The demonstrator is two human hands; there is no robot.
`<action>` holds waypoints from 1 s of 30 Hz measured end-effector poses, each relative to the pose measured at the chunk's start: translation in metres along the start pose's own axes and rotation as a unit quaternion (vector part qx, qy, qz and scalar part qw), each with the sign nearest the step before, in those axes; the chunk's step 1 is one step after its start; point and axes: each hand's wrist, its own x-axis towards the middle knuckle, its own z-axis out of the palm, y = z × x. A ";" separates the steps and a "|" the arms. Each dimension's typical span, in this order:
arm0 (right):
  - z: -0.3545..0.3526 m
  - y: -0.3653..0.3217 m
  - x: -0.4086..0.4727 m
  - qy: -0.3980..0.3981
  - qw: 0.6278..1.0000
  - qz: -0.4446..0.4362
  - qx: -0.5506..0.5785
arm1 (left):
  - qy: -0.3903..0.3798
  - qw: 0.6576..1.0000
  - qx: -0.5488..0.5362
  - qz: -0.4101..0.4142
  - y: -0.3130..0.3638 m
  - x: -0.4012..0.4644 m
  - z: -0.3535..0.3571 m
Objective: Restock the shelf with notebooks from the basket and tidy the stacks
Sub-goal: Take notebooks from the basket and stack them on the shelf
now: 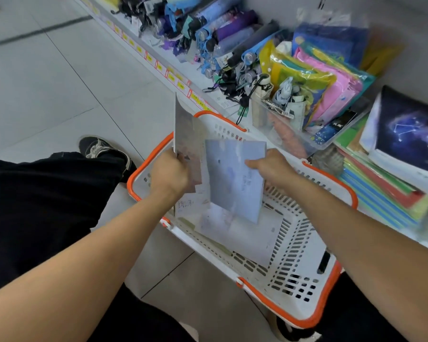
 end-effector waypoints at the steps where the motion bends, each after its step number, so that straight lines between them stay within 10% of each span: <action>1: -0.021 -0.028 -0.015 0.020 0.999 -0.040 -0.011 | 0.001 1.000 -0.002 0.004 0.004 0.003 -0.009; 8: -0.148 -0.156 -0.105 0.108 0.930 -0.187 0.298 | -0.015 0.977 -0.208 -0.050 0.065 0.009 -0.075; 12: -0.138 -0.160 -0.131 0.068 0.857 -0.178 0.479 | -0.154 0.820 -0.547 -0.071 0.140 0.008 -0.106; 15: -0.128 -0.152 -0.135 0.207 0.870 -0.230 0.383 | -0.194 0.775 -0.602 0.000 0.196 0.008 -0.124; 20: -0.161 -0.163 -0.152 0.284 0.850 -0.281 0.343 | -0.248 0.791 -0.554 0.085 0.272 0.012 -0.138; 25: -0.244 -0.171 -0.181 0.079 0.832 -0.300 0.461 | -0.335 0.779 -0.511 0.140 0.358 0.032 -0.142; 30: -0.281 -0.176 -0.171 0.218 0.772 -0.347 0.486 | -0.369 0.795 -0.436 0.203 0.454 0.050 -0.118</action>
